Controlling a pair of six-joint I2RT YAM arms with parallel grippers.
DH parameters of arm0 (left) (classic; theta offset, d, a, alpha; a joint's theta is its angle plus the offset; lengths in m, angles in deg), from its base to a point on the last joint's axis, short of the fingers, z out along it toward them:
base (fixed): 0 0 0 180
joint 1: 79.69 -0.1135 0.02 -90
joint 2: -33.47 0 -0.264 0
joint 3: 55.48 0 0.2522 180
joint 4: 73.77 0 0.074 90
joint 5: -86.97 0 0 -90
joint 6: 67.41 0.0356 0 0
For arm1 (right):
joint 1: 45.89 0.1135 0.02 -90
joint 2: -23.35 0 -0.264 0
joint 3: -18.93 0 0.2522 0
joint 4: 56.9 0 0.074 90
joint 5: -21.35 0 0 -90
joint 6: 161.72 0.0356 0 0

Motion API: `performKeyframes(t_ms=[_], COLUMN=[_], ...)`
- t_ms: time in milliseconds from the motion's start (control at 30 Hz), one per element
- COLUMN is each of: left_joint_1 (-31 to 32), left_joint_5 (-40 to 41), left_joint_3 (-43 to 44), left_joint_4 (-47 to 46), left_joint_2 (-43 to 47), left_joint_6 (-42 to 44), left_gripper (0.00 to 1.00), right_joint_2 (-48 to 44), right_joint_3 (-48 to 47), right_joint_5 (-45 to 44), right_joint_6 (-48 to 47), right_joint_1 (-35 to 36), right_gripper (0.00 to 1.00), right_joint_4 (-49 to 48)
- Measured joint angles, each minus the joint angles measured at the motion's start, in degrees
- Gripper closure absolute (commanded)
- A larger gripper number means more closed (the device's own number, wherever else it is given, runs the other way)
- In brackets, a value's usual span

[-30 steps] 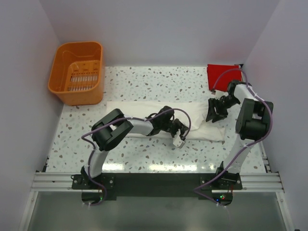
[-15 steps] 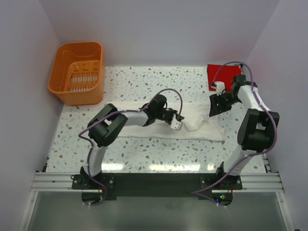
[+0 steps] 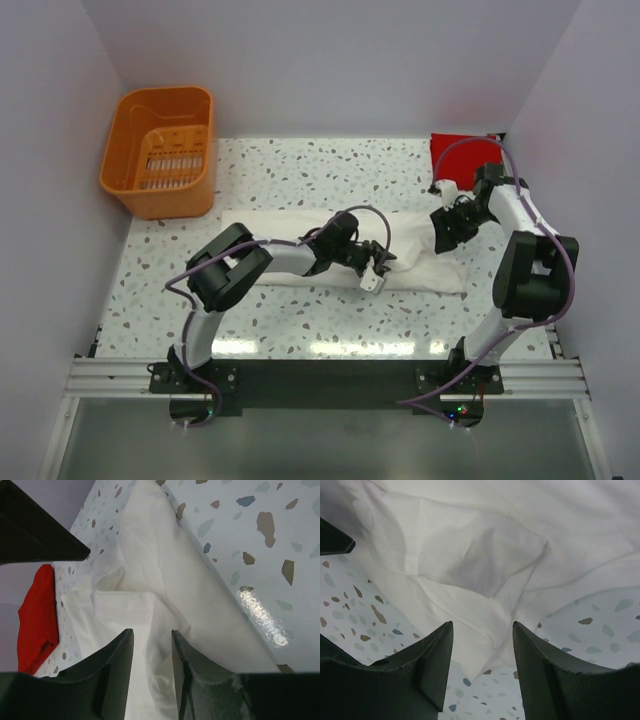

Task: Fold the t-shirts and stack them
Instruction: Fold the tshirt

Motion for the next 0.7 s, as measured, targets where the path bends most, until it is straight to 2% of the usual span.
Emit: performKeyframes(t_ms=[500,633,667,700], left_joint_1=[2.3,2.3,2.3,2.3], left_joint_5=[2.9,3.0,3.1,3.2], left_joint_3=[-0.1,0.1,0.1,0.1], left_joint_4=[2.7,3.4,3.4,3.4], left_joint_2=[-2.5,-2.6,-2.6,-2.7], left_joint_6=[12.2,13.6,13.6,13.6], left_gripper=[0.56,0.65,0.69,0.77], right_joint_2=[3.0,4.9,5.0,5.0], right_joint_3=[-0.2,-0.2,-0.2,-0.2], right_joint_5=[-1.7,-2.9,-3.0,-3.2], right_joint_6=[1.9,2.4,2.5,2.6], right_joint_1=[0.0,0.0,0.0,0.0], right_gripper=[0.50,0.50,0.50,0.50], right_joint_4=[3.3,3.3,3.3,3.2])
